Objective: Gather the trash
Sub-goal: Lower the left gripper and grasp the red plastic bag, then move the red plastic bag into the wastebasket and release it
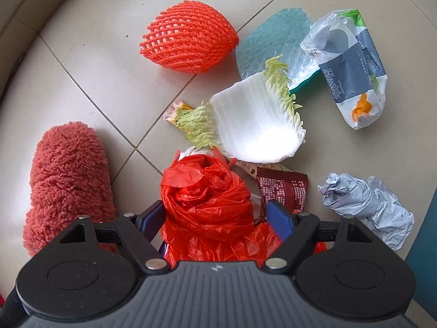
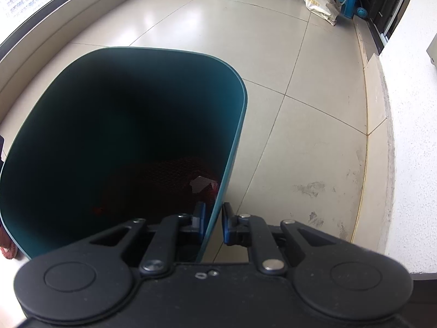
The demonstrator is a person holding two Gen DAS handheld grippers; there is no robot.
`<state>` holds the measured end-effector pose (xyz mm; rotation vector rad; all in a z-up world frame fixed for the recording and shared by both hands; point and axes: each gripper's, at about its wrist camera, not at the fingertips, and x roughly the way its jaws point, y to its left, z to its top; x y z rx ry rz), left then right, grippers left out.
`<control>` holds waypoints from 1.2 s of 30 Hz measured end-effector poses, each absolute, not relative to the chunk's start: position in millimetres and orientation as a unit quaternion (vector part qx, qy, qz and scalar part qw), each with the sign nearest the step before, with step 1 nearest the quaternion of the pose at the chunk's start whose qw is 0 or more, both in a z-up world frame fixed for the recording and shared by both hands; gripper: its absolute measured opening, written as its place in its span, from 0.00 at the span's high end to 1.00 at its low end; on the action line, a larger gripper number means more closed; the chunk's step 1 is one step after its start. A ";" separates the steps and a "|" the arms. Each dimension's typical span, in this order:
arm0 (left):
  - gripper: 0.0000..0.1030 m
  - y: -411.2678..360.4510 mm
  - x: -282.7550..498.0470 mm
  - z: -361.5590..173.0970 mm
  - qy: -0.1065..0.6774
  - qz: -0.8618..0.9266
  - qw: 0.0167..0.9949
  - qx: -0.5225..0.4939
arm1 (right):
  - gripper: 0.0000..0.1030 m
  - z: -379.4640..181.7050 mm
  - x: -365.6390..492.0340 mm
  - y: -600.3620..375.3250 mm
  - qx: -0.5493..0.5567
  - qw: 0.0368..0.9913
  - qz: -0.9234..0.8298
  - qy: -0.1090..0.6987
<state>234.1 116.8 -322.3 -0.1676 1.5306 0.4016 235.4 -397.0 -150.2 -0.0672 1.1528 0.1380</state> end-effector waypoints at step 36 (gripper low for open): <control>0.37 -32.7 203.7 -1.2 0.533 -0.039 0.845 -0.035 | 0.89 -149.5 231.8 -395.7 -0.030 0.839 0.064 0.539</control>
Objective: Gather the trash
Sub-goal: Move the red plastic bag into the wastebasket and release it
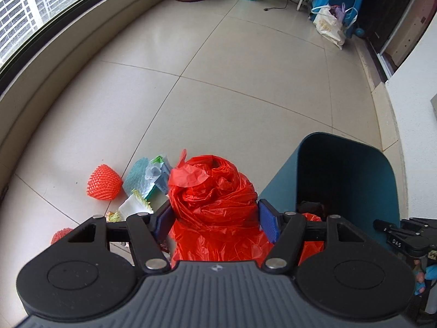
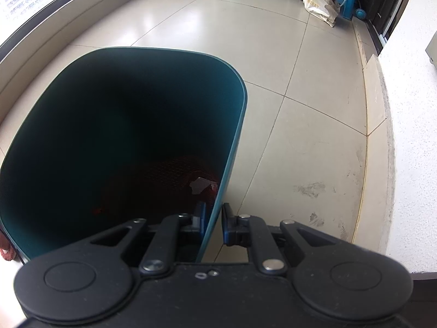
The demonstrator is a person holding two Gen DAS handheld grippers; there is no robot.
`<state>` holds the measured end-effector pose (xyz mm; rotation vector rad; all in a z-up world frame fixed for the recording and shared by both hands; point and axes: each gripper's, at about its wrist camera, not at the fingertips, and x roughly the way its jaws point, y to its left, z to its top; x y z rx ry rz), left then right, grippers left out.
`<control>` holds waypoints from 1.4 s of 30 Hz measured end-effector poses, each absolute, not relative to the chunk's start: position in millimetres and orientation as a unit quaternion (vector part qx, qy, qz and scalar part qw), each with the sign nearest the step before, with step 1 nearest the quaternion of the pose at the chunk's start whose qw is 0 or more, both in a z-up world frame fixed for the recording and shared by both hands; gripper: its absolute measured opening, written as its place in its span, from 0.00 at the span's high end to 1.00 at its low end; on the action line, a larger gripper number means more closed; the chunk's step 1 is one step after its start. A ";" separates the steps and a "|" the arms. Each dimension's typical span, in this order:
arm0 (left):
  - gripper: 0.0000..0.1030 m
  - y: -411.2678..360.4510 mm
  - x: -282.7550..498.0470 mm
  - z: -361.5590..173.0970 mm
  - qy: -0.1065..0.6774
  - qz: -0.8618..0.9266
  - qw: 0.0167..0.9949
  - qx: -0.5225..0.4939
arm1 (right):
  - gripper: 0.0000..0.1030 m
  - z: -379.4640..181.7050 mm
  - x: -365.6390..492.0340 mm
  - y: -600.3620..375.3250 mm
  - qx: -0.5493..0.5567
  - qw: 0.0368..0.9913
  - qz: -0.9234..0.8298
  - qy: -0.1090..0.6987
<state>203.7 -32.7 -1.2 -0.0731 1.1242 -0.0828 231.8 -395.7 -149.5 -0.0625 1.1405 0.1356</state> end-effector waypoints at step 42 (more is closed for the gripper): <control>0.31 -231.5 254.5 -131.4 0.592 -0.155 0.788 0.073 | 0.90 -148.4 230.6 -409.0 -0.012 0.840 0.070 0.538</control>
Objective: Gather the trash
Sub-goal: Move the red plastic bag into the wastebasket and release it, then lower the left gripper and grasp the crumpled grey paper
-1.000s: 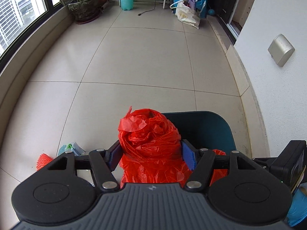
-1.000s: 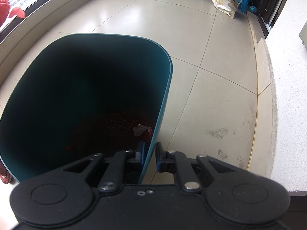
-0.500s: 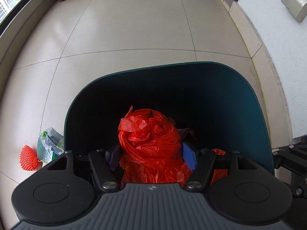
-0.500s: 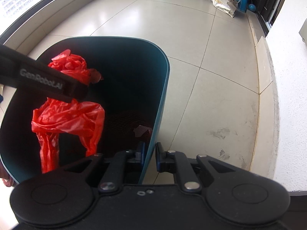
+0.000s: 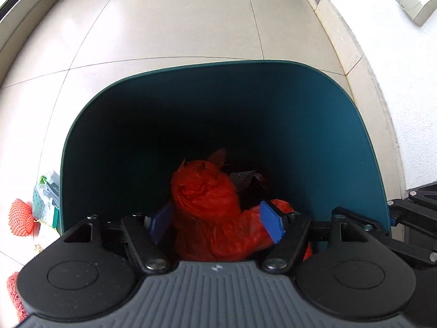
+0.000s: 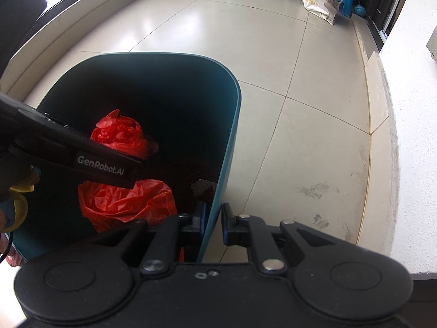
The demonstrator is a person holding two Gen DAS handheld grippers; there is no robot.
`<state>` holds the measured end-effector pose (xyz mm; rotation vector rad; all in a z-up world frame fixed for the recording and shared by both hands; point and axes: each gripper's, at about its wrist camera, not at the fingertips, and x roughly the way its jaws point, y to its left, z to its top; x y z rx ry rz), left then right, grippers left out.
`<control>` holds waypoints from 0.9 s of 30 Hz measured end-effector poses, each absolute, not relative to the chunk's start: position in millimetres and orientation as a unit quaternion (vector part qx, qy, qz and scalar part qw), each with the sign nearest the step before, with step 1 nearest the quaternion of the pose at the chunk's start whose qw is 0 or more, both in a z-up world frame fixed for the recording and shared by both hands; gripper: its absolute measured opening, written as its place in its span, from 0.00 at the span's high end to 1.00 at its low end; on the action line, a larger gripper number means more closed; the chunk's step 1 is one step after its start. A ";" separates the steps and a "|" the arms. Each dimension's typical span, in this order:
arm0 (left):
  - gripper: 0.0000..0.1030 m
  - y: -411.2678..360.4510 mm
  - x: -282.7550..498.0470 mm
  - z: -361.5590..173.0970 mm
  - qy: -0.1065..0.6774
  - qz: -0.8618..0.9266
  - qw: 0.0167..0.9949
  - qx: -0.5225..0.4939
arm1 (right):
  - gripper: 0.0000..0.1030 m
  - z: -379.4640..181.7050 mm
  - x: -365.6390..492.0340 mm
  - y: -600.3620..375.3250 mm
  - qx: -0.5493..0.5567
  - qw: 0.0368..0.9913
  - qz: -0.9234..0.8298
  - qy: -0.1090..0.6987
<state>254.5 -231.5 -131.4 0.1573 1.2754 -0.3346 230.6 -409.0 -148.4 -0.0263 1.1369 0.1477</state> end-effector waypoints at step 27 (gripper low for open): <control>0.21 -51.7 217.5 -64.9 0.552 -0.067 0.831 -0.034 | 0.89 -149.1 229.0 -405.5 -0.016 0.840 0.069 0.539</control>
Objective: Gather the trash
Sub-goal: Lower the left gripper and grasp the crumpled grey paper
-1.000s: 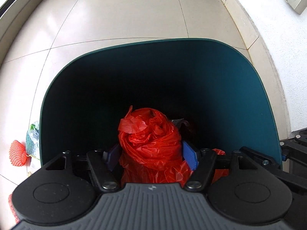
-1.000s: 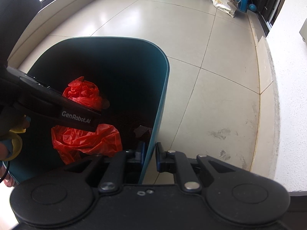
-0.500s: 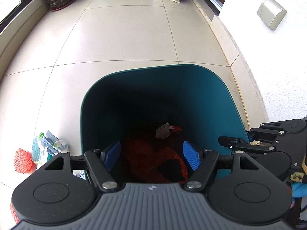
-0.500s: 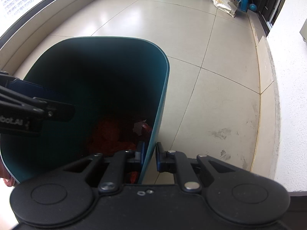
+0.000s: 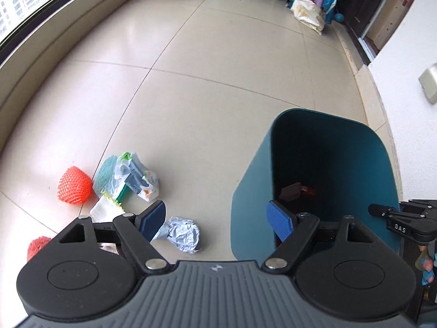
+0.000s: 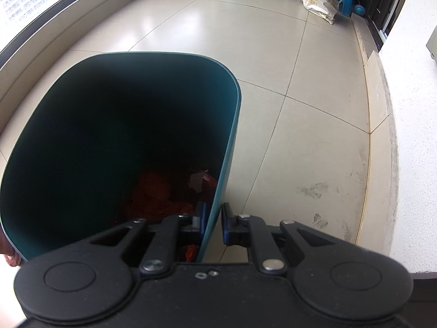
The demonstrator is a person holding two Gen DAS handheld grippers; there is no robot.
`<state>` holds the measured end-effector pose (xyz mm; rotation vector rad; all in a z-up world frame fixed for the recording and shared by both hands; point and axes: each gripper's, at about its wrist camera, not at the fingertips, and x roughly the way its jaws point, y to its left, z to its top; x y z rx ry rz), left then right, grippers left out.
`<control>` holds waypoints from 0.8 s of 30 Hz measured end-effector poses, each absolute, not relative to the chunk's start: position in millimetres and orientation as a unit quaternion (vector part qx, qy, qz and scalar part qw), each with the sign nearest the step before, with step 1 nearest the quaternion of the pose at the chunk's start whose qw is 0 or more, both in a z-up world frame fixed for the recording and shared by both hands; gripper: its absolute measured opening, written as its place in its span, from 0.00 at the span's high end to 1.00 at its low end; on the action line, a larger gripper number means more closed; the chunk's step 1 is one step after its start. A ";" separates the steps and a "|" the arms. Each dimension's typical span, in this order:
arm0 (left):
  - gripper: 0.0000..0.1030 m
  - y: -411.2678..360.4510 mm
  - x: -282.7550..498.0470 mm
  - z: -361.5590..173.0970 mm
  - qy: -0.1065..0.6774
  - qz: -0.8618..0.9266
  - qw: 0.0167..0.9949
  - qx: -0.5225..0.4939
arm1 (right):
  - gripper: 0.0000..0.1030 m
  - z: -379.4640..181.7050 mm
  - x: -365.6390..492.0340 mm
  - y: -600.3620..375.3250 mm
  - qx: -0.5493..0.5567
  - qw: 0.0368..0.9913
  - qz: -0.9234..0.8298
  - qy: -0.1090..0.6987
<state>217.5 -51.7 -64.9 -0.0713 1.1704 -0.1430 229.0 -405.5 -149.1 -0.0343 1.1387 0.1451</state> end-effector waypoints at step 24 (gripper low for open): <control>0.21 -4.4 274.3 -299.4 0.688 0.051 0.719 -0.086 | 0.90 -148.5 230.0 -402.3 -0.019 0.837 0.066 0.542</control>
